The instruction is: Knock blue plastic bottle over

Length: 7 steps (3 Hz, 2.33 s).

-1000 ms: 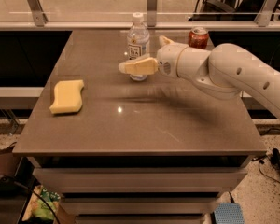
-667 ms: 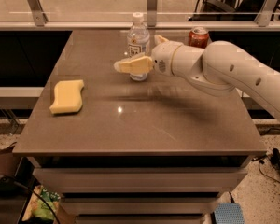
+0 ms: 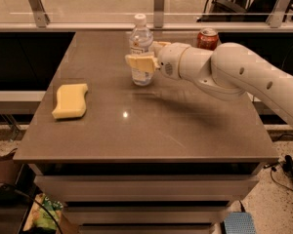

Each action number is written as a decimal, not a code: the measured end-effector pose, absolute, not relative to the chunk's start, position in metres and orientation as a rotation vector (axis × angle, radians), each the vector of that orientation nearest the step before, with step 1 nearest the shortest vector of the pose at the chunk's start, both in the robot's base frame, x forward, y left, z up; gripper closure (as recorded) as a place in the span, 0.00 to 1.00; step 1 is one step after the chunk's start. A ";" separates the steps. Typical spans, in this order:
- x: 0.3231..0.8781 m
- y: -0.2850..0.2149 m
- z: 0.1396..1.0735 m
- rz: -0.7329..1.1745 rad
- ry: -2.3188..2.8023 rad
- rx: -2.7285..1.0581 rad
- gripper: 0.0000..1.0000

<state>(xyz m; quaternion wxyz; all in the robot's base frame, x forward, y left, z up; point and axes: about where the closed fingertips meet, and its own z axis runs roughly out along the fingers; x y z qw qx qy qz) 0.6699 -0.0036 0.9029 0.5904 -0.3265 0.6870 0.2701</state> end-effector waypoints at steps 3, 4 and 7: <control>0.669 0.003 0.904 0.636 1.595 -0.769 1.00; 0.668 0.002 0.906 0.611 1.618 -0.794 1.00; 0.673 -0.026 0.924 0.404 1.767 -0.928 1.00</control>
Offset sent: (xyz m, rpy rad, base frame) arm -0.0004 0.0023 0.0003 0.0001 -0.0003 0.0035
